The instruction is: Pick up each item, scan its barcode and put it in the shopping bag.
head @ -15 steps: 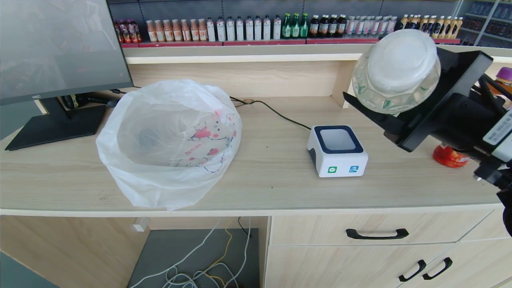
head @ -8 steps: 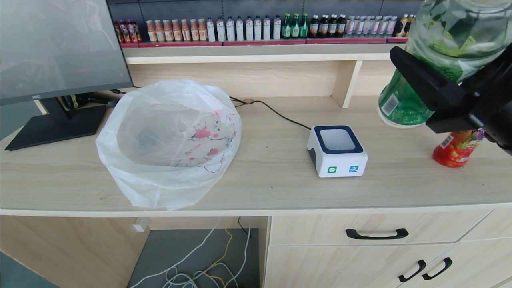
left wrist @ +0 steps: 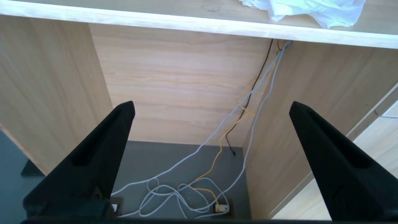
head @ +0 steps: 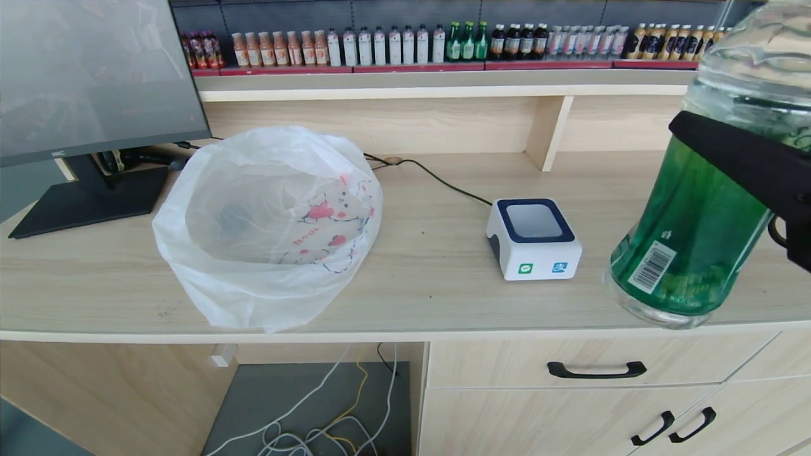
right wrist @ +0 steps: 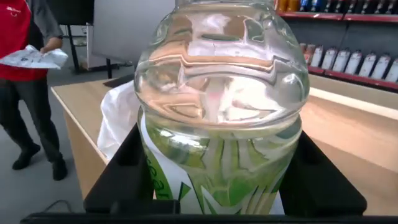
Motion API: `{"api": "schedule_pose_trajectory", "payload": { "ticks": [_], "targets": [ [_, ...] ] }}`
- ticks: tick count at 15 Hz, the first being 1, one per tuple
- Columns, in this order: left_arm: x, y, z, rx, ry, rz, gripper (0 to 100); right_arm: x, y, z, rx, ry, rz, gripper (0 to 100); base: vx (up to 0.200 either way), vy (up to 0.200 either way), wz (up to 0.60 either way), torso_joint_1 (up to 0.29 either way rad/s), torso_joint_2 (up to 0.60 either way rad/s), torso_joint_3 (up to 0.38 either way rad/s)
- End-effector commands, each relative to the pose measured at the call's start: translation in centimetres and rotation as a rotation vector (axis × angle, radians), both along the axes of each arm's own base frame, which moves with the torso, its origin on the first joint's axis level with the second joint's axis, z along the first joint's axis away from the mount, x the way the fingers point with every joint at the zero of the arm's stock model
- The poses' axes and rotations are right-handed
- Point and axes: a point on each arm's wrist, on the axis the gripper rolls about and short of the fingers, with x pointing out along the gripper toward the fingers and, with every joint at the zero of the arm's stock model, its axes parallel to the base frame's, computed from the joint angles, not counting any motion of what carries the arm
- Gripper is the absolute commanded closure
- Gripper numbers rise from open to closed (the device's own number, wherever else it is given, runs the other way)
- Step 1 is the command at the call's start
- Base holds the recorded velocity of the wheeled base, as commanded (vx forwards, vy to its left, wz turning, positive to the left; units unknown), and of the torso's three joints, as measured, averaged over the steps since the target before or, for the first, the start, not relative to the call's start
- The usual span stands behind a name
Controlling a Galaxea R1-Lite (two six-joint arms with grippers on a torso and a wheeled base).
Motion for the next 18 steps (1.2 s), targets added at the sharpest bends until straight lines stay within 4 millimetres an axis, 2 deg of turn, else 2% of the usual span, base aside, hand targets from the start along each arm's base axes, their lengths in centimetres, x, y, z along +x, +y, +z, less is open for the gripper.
{"api": "schedule_pose_trajectory", "payload": {
  "ticks": [1, 3, 9, 18],
  "targets": [
    [0.0, 0.0, 0.0, 0.000, 0.001, 0.000, 0, -1.3, -1.7, 1.3, 0.074, -0.021, -0.034, 100, 0.000, 0.000, 0.00, 0.000, 0.00, 0.000],
    [0.0, 0.0, 0.0, 0.000, 0.001, 0.001, 0, -0.3, -1.9, 1.0, 0.093, 0.023, -0.060, 100, 0.000, 0.000, 0.00, 0.000, 0.00, 0.000],
    [0.0, 0.0, 0.0, 0.000, 0.001, 0.001, 0, 3.0, -0.7, -2.7, 0.096, 0.042, -0.076, 100, 0.000, 0.000, 0.00, 0.000, 0.00, 0.000],
    [0.0, 0.0, 0.0, 0.000, -0.001, 0.001, 0, 3.6, -0.5, -4.2, 0.092, 0.092, -0.077, 100, 0.000, 0.000, 0.00, 0.000, 0.00, 0.000]
  ]
}}
